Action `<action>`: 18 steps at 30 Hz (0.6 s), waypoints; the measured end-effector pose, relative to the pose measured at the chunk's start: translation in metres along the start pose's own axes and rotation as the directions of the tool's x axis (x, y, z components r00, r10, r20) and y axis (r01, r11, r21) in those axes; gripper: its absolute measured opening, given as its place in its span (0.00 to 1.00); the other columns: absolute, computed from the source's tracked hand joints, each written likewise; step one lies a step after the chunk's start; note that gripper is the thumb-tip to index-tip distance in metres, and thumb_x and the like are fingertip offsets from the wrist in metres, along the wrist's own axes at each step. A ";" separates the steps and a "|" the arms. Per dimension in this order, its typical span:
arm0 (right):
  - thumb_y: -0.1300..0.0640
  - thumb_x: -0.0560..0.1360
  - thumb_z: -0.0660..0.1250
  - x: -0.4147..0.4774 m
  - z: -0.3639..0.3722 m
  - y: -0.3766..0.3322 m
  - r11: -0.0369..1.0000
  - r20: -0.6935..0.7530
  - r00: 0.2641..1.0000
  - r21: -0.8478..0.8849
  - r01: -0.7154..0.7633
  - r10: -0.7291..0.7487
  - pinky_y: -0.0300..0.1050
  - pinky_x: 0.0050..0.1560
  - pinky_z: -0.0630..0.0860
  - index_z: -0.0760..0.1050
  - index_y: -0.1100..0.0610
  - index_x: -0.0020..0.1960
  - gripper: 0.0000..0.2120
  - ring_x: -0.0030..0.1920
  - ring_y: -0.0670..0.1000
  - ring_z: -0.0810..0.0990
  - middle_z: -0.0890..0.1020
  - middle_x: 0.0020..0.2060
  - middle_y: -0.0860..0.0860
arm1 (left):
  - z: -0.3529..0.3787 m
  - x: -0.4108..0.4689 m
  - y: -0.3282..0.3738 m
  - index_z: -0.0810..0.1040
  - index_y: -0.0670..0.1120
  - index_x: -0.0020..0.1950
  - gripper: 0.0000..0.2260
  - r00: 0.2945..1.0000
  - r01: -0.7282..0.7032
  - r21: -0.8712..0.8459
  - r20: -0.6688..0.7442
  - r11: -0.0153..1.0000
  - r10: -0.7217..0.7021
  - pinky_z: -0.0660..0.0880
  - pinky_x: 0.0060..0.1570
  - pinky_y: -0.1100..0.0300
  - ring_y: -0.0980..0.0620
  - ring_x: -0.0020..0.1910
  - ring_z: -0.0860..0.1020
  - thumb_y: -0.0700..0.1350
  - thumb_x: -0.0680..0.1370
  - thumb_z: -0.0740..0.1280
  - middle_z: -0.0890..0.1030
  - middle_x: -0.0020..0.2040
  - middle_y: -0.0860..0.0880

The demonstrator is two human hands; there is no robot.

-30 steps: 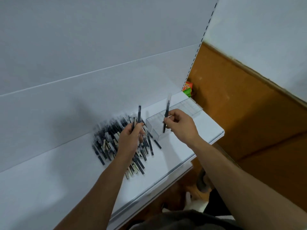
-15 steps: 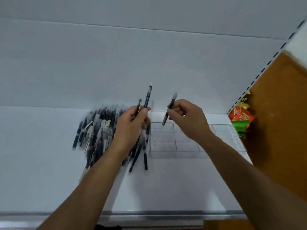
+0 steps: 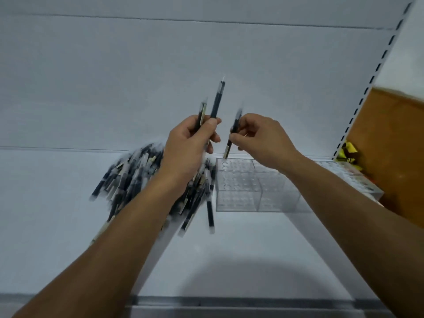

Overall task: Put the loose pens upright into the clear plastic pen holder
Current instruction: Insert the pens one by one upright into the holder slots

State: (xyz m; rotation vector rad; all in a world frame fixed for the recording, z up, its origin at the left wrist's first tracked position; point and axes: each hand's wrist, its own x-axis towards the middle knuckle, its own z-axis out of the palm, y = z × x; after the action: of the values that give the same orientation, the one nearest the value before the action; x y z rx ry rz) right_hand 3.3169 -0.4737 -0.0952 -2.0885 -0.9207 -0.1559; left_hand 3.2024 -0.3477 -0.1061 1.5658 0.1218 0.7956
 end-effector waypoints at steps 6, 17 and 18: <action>0.53 0.74 0.70 -0.006 0.002 -0.008 0.998 -0.010 0.999 -0.049 -0.042 0.042 0.53 0.51 0.79 0.76 0.49 0.45 0.03 0.44 0.51 0.82 0.83 0.40 0.47 | 0.006 0.001 0.005 0.81 0.48 0.50 0.06 1.000 0.017 -0.020 0.007 1.000 -0.017 0.70 0.31 0.71 0.59 0.29 0.73 0.45 0.80 0.65 0.79 0.34 0.54; 0.51 0.74 0.69 0.009 0.007 -0.008 0.991 -0.058 0.997 -0.126 -0.052 0.045 0.48 0.47 0.79 0.76 0.49 0.47 0.04 0.44 0.49 0.82 0.82 0.40 0.44 | 0.004 0.014 -0.003 0.81 0.45 0.52 0.06 0.999 0.003 -0.080 0.037 0.997 0.000 0.73 0.36 0.68 0.57 0.31 0.73 0.44 0.81 0.65 0.79 0.34 0.53; 0.51 0.74 0.69 0.011 0.007 -0.006 0.989 -0.069 0.997 -0.140 -0.048 0.038 0.48 0.46 0.78 0.76 0.48 0.47 0.04 0.43 0.49 0.81 0.82 0.40 0.44 | 0.003 0.014 -0.005 0.81 0.45 0.52 0.06 0.999 0.004 -0.090 0.039 0.996 -0.001 0.73 0.36 0.68 0.57 0.31 0.73 0.44 0.81 0.65 0.79 0.34 0.53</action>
State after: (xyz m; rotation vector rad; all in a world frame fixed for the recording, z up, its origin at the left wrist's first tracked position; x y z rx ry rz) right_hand 3.3189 -0.4602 -0.0913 -2.2183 -0.8453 -0.2731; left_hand 3.2163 -0.3420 -0.1051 1.4947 0.0586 0.7583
